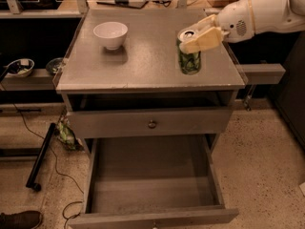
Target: Pick green can from middle drawer and place on counter
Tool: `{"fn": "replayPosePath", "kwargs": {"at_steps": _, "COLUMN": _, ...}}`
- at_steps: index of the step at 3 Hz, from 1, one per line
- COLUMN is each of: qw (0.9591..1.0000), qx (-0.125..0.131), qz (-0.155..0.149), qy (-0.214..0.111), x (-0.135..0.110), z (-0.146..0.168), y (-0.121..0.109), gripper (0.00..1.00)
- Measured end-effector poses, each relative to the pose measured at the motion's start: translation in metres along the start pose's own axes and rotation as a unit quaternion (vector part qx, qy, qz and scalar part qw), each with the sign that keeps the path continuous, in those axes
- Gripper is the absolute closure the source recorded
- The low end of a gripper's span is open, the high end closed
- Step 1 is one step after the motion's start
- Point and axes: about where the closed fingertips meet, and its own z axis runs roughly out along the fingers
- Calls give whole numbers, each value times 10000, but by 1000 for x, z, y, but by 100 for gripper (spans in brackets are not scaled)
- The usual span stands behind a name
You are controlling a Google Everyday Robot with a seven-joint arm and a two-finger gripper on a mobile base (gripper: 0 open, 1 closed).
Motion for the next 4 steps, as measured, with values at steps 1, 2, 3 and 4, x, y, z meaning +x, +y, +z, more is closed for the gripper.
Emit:
{"fn": "replayPosePath", "kwargs": {"at_steps": 1, "qw": 9999, "qx": -93, "qz": -46, "qy": 39, "x": -14, "z": 6, "y": -21, "gripper": 100}}
{"fn": "replayPosePath", "kwargs": {"at_steps": 2, "qw": 9996, "qx": -233, "qz": -143, "qy": 60, "x": -30, "z": 23, "y": -44, "gripper": 100}}
{"fn": "replayPosePath", "kwargs": {"at_steps": 3, "qw": 9996, "qx": -234, "qz": -142, "qy": 59, "x": -30, "z": 23, "y": -44, "gripper": 100}}
{"fn": "replayPosePath", "kwargs": {"at_steps": 4, "qw": 9993, "qx": -380, "qz": -10, "qy": -4, "x": -23, "z": 31, "y": -44, "gripper": 100}}
